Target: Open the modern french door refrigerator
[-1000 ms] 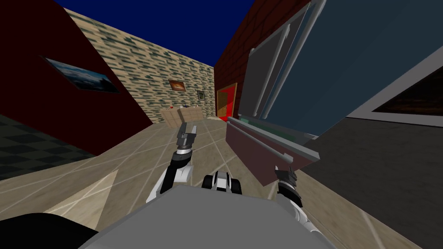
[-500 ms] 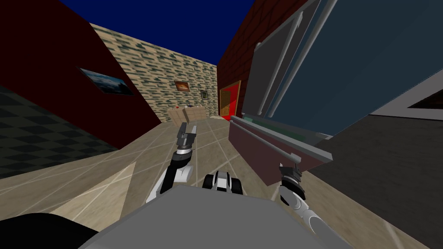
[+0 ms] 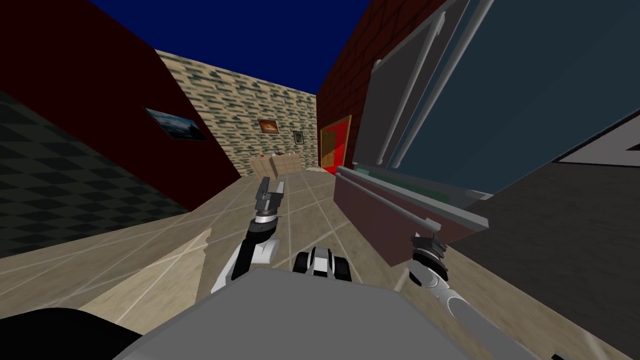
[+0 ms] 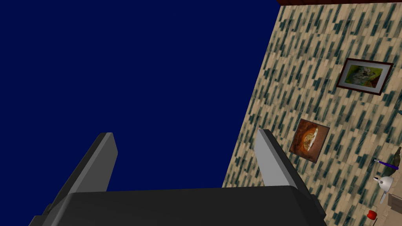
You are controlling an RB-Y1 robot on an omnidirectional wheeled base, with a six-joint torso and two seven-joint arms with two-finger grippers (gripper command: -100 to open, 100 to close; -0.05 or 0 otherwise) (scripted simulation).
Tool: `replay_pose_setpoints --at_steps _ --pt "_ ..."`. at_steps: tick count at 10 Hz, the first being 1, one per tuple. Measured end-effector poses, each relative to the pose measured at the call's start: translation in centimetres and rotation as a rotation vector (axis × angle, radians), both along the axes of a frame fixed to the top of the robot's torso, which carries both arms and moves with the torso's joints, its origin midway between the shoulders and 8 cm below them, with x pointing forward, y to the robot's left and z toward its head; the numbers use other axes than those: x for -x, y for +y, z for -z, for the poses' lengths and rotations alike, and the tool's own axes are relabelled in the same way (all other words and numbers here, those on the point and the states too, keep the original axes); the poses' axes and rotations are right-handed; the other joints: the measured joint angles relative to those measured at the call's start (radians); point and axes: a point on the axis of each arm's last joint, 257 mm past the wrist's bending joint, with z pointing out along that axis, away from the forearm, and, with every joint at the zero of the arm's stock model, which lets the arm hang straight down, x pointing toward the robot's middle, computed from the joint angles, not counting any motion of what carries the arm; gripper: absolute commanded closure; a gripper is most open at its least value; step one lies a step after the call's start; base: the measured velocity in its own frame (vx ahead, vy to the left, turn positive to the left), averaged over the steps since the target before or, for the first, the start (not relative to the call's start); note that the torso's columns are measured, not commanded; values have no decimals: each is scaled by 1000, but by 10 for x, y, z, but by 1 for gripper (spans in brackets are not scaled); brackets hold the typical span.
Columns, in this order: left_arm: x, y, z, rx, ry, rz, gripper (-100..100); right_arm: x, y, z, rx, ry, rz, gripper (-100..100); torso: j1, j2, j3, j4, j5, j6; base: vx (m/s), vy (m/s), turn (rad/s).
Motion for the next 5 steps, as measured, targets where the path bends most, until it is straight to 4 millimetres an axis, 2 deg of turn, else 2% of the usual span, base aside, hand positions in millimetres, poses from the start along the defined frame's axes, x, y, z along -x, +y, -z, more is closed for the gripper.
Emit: replay_pose_setpoints --at_steps 1,2,3,5 --pt "0 0 0 0 0 0 0 -1 -6 -2 5 -11 13 -100 -1 0 0 0 -1 0 -126 122 243" --pt "0 0 0 0 0 0 0 2 -26 -11 33 -1 42 -100 7 7 4 2 1 -5 -172 159 132" --pt "0 0 0 0 0 0 0 0 -38 -28 38 -11 66 -100 14 10 6 5 7 -6 -84 72 2" --pt "0 0 0 0 0 0 0 -1 -51 -45 44 -24 111 -100 7 1 0 3 7 -4 -5 -6 -3"
